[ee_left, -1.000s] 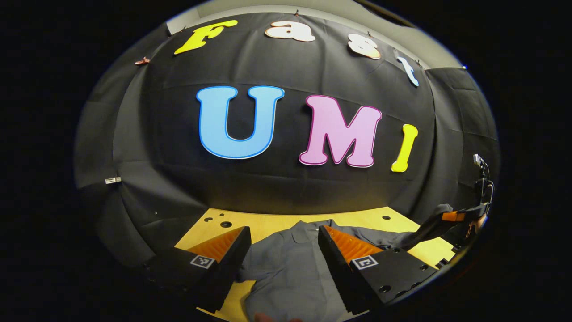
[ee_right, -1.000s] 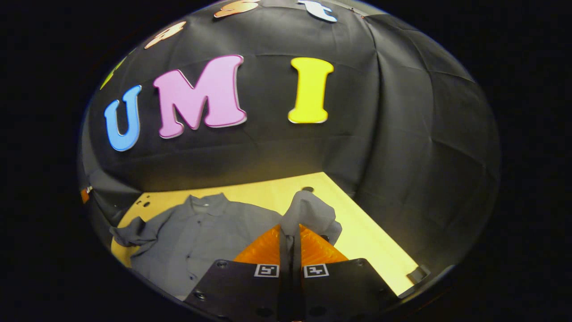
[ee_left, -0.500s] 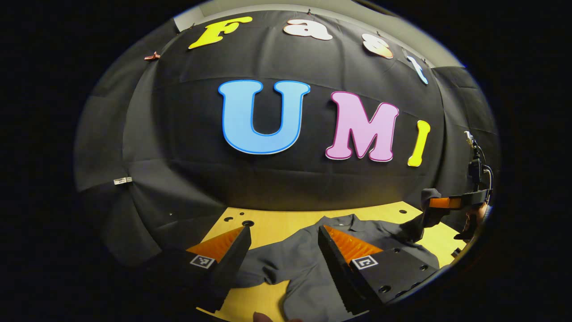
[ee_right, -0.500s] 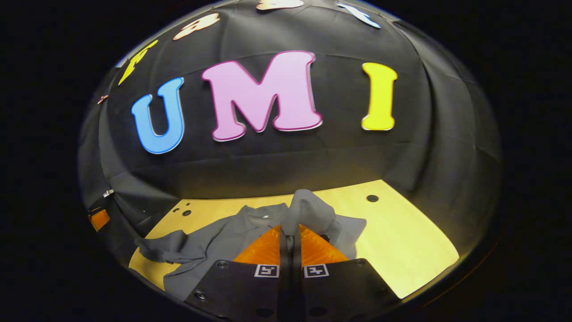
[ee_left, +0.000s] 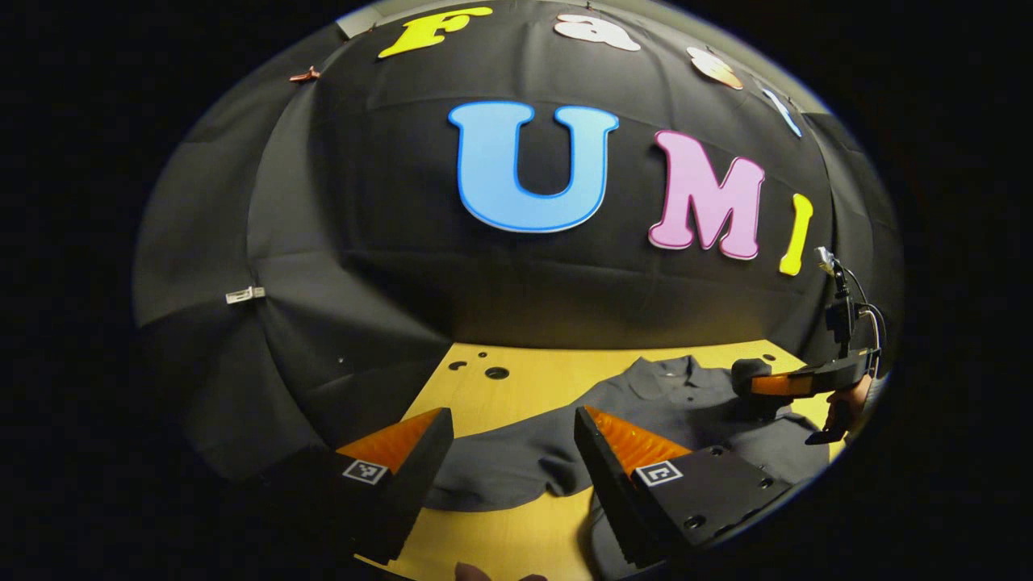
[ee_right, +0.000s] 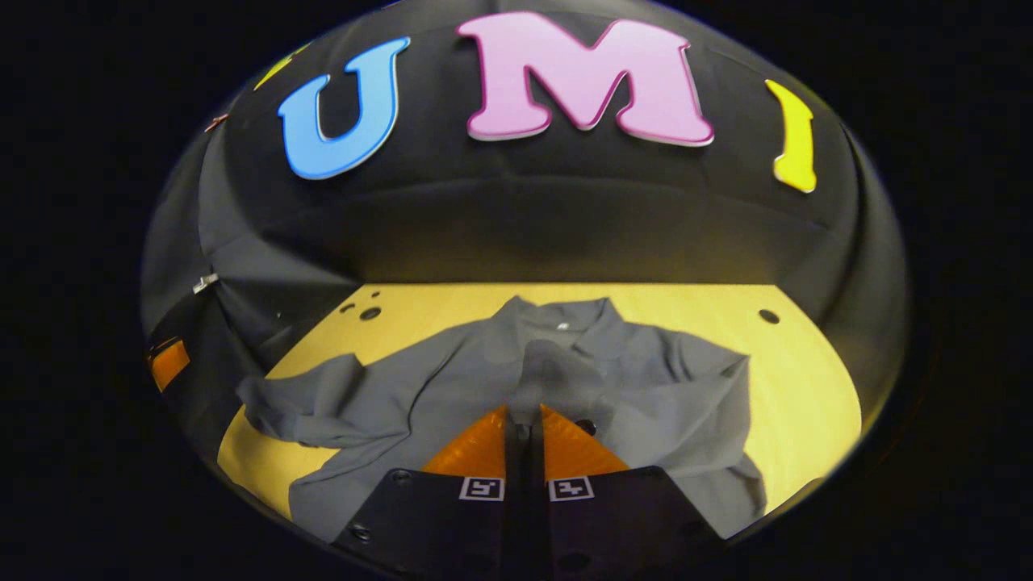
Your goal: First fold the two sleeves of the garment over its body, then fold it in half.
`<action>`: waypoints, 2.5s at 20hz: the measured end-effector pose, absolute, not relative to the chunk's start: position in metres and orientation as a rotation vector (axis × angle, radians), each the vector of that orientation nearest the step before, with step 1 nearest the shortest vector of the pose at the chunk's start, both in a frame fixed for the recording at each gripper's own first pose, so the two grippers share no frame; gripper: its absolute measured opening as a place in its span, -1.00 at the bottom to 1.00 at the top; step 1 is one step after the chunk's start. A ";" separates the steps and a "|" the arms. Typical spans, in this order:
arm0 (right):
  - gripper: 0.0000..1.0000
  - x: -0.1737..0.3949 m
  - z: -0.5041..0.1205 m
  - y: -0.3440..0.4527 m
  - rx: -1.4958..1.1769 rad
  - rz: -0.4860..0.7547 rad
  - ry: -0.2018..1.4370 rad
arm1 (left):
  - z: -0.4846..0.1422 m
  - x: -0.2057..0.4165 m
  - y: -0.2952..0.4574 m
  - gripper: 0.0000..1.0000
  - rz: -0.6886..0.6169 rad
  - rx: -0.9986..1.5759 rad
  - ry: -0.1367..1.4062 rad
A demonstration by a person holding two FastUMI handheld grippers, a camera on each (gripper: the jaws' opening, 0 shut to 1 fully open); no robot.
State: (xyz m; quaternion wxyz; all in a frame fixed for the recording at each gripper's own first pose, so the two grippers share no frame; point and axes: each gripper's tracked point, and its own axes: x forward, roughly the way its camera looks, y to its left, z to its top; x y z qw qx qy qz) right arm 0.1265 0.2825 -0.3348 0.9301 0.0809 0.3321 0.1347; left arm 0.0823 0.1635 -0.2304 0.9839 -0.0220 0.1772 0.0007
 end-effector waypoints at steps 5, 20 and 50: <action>-0.85 0.122 -0.387 0.313 0.143 0.282 0.802 | -0.278 0.092 0.192 0.91 0.043 -0.018 0.429; 0.16 0.078 -0.398 0.382 0.242 0.460 0.954 | -0.360 0.102 0.239 0.92 0.139 -0.040 0.549; 0.39 0.017 -0.316 0.253 0.320 0.403 0.833 | -0.377 0.109 0.226 -0.87 0.132 -0.023 0.662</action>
